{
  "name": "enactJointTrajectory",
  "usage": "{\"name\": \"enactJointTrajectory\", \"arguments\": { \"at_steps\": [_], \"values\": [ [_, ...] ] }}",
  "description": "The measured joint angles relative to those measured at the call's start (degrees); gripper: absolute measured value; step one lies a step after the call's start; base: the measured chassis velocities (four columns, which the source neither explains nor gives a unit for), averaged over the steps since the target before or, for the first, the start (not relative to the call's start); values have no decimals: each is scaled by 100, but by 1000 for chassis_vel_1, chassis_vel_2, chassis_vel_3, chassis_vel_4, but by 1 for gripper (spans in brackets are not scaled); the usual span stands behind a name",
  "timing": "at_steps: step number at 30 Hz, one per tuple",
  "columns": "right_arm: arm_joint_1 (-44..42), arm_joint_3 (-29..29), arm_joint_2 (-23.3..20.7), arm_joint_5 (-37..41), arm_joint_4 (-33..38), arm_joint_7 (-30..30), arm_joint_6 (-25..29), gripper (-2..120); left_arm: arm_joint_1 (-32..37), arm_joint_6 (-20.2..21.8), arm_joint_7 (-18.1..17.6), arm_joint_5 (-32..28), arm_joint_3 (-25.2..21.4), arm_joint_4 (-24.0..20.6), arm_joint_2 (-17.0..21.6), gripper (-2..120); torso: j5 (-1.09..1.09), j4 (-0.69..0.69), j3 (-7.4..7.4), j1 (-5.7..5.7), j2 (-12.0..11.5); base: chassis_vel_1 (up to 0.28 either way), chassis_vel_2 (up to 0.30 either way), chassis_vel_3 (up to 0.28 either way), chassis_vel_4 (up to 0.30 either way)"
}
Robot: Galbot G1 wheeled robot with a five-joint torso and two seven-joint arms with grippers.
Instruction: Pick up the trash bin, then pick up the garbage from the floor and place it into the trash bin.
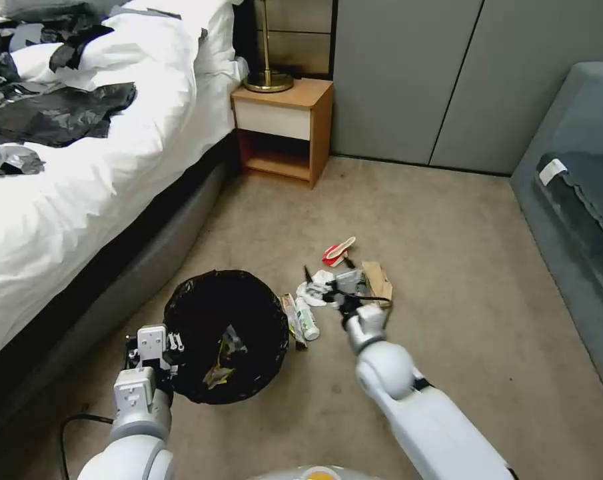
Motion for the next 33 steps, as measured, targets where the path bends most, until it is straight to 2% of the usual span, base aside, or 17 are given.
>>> {"name": "enactJointTrajectory", "arguments": {
  "at_steps": [5, 8, 9, 12, 13, 16, 23, 25, 26, 29, 33],
  "values": [
    [222, -74, 137, 15, -442, -73, -18, 100, 10, 2, -1, 19, 2, 20, -13, 1, -1, 1, 0, 0, 0, 0, 0, 0, 0],
    [713, -14, 442, -107, -1601, -414, -3, 100, 39, -2, -9, 25, -28, 64, -26, 1, 0, 0, 0, 0, 0, 0, 0, 0, 0],
    [713, -14, 442, -107, -1601, -414, -3, 100, 39, -2, -9, 25, -28, 64, -26, 1, 0, 0, 0, 0, 0, 0, 0, 0, 0],
    [1011, 166, 674, -359, -2414, -643, 141, 100, 93, -8, -16, 38, -33, 78, -25, 1, 0, 0, 0, 0, 0, 0, 0, 0, 0],
    [1011, 166, 674, -359, -2414, -643, 141, 100, 93, -8, -16, 38, -33, 78, -25, 1, 0, 0, 0, 0, 0, 0, 0, 0, 0],
    [1308, 422, 941, -580, -3154, -855, 366, 100, 100, -1, -19, 72, -4, 73, -27, 1, 0, 2, 0, 0, 0, 0, 0, 0, 0],
    [1507, 708, 1146, -627, -3651, -1219, 235, 100, 121, -10, -21, 143, 65, 73, -66, 1, 0, 1, -1, 0, 0, 0, 0, 0, 0],
    [1542, 839, 1162, -515, -3659, -1289, -307, 100, 148, -31, -22, 188, 94, 55, -84, 1, 0, 1, -1, 0, 0, 0, 0, 0, 0],
    [1542, 839, 1162, -515, -3659, -1289, -307, 100, 148, -31, -22, 188, 94, 55, -84, 1, 0, 1, -1, 0, 0, 0, 0, 0, 0],
    [1578, 885, 1092, -122, -3504, -1445, -894, 100, 159, -55, -22, 239, 132, 38, -91, 1, 0, 0, -1, 0, 0, 0, 0, 0, 0],
    [1649, 915, 1089, 237, -3463, -1487, -1212, 100, 133, -79, -22, 281, 152, 63, -97, 1, 1, 0, -1, 0, 0, 0, 0, 0, 0]
  ]
}}
